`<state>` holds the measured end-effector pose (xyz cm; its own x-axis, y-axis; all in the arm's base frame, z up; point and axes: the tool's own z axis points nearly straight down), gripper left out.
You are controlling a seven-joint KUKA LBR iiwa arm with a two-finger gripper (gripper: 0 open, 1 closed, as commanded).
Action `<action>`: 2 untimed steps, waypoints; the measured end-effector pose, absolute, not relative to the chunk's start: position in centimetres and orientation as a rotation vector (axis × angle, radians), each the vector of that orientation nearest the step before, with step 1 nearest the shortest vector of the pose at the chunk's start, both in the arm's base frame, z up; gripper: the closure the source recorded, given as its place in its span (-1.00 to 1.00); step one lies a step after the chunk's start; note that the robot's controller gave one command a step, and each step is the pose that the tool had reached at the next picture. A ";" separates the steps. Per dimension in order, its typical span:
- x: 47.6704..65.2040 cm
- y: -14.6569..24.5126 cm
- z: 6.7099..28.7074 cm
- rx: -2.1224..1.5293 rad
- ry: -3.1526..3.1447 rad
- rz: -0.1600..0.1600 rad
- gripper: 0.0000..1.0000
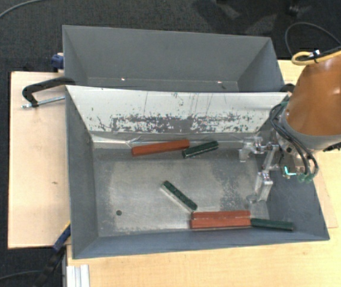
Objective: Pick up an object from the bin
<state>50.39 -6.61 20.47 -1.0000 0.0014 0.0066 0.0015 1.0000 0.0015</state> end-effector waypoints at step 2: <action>49.2 5.9 10.2 0.524 -3.106 -0.006 -1.00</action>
Offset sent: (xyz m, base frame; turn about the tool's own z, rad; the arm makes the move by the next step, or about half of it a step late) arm -0.0062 0.0628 -0.1347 -0.4637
